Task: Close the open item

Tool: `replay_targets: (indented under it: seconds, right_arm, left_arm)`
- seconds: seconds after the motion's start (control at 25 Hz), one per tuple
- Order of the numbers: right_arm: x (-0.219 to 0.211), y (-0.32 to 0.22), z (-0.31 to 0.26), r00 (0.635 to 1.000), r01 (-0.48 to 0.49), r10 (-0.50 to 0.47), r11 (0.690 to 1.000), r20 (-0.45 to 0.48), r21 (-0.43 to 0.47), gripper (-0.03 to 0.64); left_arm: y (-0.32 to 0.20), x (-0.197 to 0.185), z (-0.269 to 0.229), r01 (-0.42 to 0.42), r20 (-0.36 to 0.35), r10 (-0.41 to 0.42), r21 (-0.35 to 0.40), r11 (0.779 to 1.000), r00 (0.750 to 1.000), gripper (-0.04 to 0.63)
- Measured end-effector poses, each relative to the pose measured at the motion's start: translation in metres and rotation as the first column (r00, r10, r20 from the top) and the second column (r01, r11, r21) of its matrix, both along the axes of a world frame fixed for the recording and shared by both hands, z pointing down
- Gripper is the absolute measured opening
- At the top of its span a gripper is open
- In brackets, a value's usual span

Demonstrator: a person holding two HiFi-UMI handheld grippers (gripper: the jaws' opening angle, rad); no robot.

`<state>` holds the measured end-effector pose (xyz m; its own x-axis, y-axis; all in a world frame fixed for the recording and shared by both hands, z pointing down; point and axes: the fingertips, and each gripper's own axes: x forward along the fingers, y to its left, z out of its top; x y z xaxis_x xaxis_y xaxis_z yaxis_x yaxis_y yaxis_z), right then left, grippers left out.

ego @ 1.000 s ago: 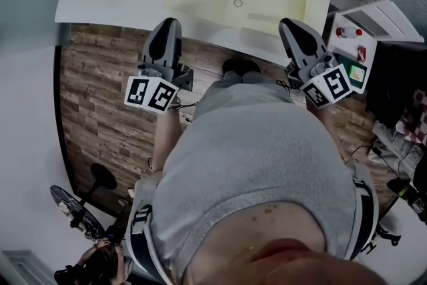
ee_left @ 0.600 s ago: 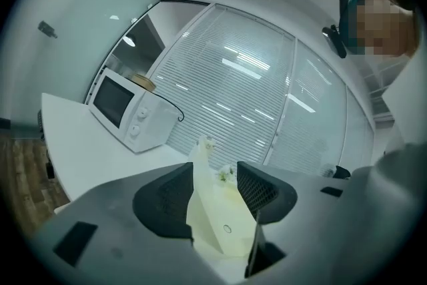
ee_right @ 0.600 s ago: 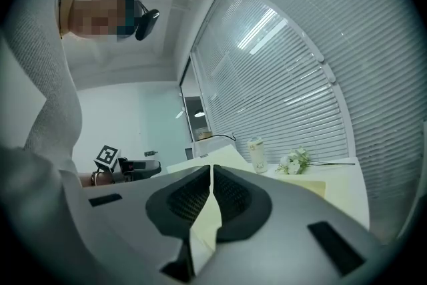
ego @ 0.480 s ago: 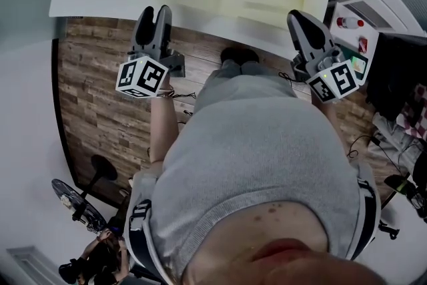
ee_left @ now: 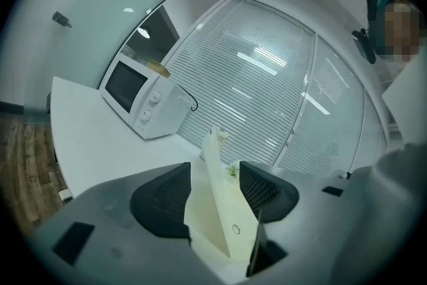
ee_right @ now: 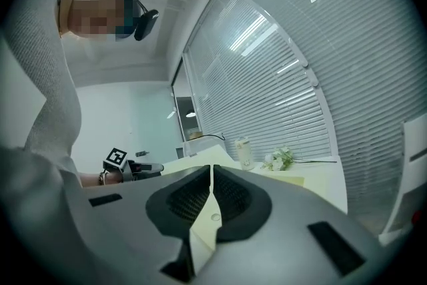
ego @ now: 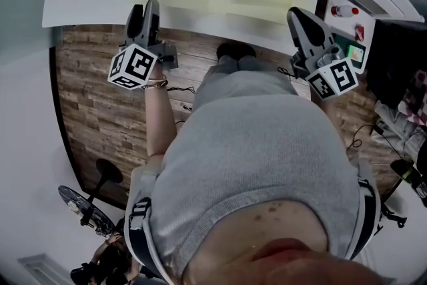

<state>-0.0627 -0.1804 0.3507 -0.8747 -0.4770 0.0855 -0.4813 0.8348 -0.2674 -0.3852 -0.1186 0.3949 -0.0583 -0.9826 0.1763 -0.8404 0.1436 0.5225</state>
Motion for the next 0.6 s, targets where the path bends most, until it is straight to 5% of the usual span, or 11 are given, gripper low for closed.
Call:
replay_targets:
  seconds: [0.6]
  right_arm:
    - [0.034,-0.01,0.006,0.998,-0.07,0.07,0.997,-0.005,-0.023,0.069]
  left_arm:
    - [-0.03,0.015,0.016,-0.041,0.065,0.048,-0.104,0.994,0.997,0.209]
